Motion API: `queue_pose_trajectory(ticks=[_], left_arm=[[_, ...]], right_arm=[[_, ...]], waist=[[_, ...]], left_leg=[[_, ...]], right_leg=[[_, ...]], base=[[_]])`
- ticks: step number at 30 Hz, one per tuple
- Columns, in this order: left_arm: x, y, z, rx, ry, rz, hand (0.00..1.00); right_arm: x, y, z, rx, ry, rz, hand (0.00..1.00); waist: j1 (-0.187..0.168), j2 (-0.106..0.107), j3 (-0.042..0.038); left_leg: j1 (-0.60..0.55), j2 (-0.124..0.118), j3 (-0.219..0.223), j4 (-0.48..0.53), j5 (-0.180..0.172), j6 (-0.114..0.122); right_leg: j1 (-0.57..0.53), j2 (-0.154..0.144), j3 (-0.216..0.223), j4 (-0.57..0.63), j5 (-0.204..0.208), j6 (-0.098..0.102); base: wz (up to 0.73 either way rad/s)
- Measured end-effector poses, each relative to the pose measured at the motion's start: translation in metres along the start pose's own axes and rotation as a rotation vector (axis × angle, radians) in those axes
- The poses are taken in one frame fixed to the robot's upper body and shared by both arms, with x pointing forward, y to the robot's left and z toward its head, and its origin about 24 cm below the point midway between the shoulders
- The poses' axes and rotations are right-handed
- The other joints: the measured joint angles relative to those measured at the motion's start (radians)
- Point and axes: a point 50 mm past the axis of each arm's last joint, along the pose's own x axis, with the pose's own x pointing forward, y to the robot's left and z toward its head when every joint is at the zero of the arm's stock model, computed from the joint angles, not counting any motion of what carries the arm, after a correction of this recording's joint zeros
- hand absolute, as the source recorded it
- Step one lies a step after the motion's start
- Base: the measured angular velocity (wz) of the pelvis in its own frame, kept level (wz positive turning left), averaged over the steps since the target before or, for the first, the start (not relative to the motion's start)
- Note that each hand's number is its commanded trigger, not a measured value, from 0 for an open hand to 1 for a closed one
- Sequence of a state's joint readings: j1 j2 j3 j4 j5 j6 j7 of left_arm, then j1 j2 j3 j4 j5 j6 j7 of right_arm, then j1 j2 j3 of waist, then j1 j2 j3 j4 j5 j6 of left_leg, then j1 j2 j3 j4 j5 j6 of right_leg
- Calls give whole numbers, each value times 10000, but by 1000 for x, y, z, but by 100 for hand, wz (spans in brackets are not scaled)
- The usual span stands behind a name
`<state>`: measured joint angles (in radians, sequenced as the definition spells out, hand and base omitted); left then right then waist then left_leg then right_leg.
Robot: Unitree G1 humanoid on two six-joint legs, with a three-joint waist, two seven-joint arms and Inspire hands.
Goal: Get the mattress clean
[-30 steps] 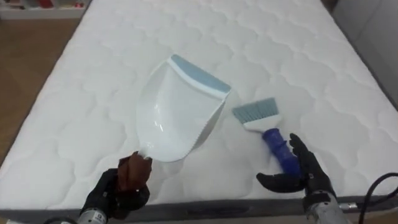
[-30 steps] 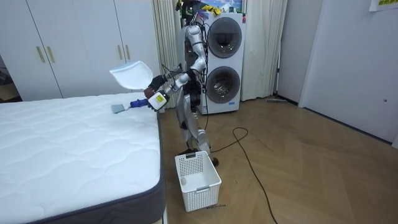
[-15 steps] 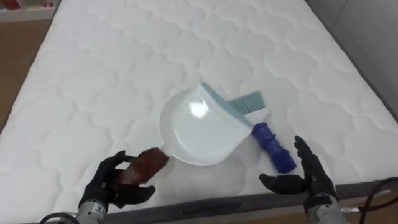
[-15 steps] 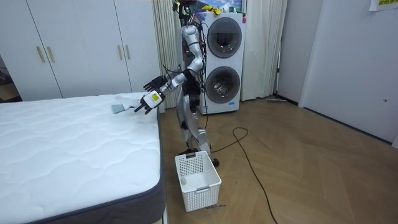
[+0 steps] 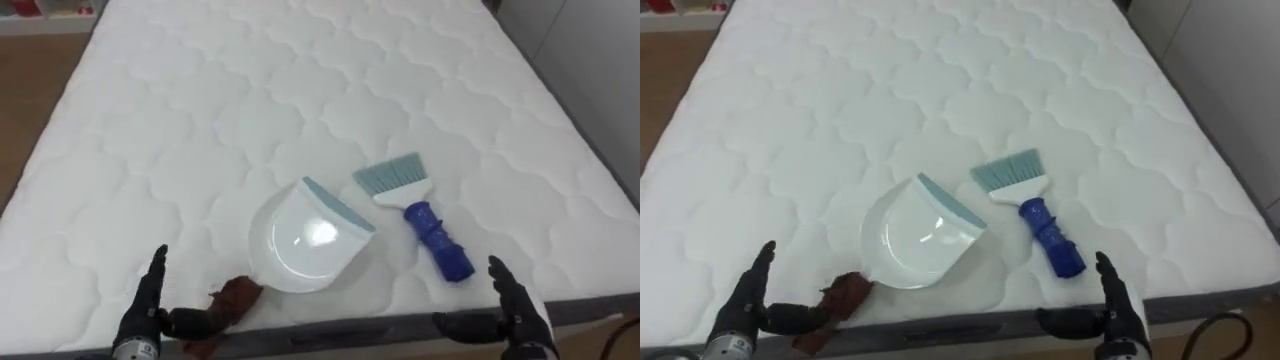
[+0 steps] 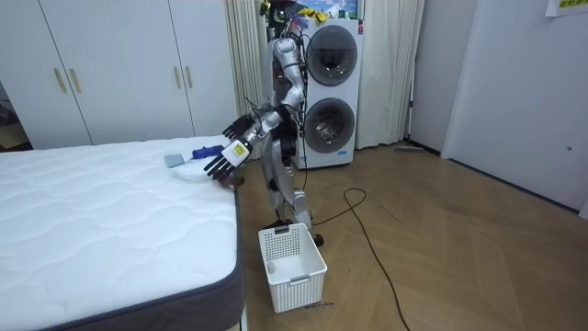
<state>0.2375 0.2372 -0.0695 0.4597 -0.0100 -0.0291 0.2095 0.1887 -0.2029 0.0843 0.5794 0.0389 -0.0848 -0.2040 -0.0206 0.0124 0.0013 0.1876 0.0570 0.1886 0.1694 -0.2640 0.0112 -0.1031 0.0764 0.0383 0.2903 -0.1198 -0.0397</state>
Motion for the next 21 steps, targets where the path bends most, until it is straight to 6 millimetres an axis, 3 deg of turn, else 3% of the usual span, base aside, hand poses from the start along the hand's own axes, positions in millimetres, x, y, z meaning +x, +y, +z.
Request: queue_pose_trajectory(ticks=[3, 7, 11, 14, 21], left_arm=[[-5, 8, -15, -417, 545, 625, 0], [-12, 32, -45, -814, 1792, 2391, 0], [-31, 45, -83, -1063, 3298, 3487, 0], [-43, 56, -96, -1076, 3807, 4346, 0], [-69, 57, -135, -632, 5809, 4560, 0]], right_arm=[[-1, -7, -13, 41, 564, -292, 0], [-5, -24, -34, 530, 1546, -1132, 0], [-17, -35, -70, 921, 3183, -1737, 0], [-27, -43, -89, 1308, 4126, -2247, 0], [-55, -39, -133, 1386, 6606, -1932, 0]], waist=[[12, -17, -16], [49, -55, -26], [43, -113, -17], [69, -170, 4], [74, -299, -6]], left_leg=[[5, -3, 7, -10, 0, 0], [43, -4, -5, -12, 0, 0], [224, 20, -153, -60, -73, -121], [295, 33, -325, -330, -129, -178], [306, 24, -390, -374, -181, -168]], right_leg=[[1, 0, 0, 13, 2, 3], [7, 5, 10, 35, 2, 2], [196, 51, 28, 3, -21, 10], [152, 88, 7, 57, 8, 46], [206, 14, -197, 89, 37, 38]], base=[[0], [0], [4], [10], [2]])
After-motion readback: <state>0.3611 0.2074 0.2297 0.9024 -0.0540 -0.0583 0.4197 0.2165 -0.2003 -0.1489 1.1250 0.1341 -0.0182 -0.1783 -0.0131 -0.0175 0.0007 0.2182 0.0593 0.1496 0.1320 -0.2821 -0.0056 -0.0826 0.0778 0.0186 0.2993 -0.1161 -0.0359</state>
